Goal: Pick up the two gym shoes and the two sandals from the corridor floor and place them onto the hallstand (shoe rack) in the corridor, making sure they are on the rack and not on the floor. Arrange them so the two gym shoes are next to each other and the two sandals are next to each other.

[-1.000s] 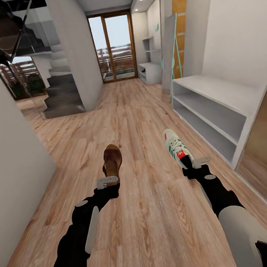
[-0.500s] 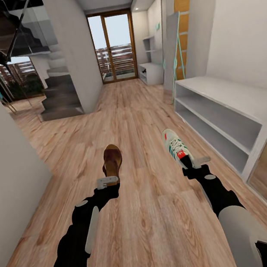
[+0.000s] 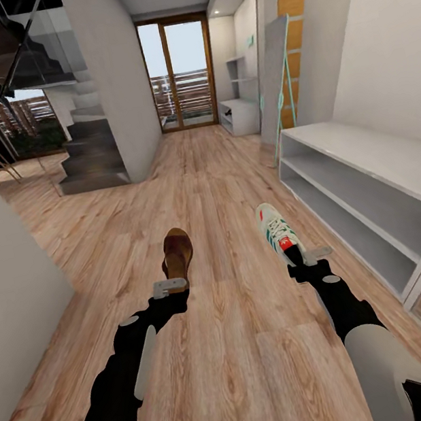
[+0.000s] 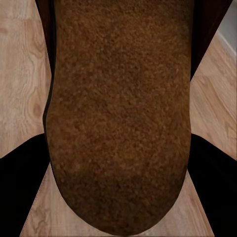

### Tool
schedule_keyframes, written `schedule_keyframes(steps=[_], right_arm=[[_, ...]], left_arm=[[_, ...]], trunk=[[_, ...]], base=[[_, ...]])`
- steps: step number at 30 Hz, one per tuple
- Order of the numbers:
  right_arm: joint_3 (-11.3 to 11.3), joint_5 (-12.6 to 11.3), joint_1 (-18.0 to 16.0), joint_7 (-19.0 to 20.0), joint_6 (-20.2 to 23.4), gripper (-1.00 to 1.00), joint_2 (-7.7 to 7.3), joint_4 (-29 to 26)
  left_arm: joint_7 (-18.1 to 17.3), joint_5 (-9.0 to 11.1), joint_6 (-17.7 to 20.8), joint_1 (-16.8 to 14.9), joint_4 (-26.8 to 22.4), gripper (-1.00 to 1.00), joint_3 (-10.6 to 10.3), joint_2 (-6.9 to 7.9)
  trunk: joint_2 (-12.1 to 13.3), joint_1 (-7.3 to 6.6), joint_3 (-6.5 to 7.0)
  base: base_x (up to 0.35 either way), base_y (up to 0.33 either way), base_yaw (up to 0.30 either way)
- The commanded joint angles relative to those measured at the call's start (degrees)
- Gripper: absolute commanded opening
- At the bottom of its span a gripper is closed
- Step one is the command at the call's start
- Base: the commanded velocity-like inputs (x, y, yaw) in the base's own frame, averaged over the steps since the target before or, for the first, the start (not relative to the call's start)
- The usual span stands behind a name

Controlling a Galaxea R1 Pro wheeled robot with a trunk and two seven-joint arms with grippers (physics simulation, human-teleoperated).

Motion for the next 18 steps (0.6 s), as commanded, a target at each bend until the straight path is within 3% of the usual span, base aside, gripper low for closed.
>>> schedule_keyframes(steps=[1,18], right_arm=[[-0.4,0.6,0.0,0.6,0.2,-1.0,0.1,-0.2],[-0.4,0.6,0.0,0.6,0.2,-1.0,0.1,-0.2]], left_arm=[[0.1,0.6,0.4,0.0,0.1,-1.0,0.0,-0.02],[0.1,0.6,0.3,0.0,1.0,-1.0,0.0,-0.04]], trunk=[[0.0,0.02,-0.05],[0.0,0.02,-0.05]], base=[[0.346,0.0,0.0],[0.346,0.0,0.0]])
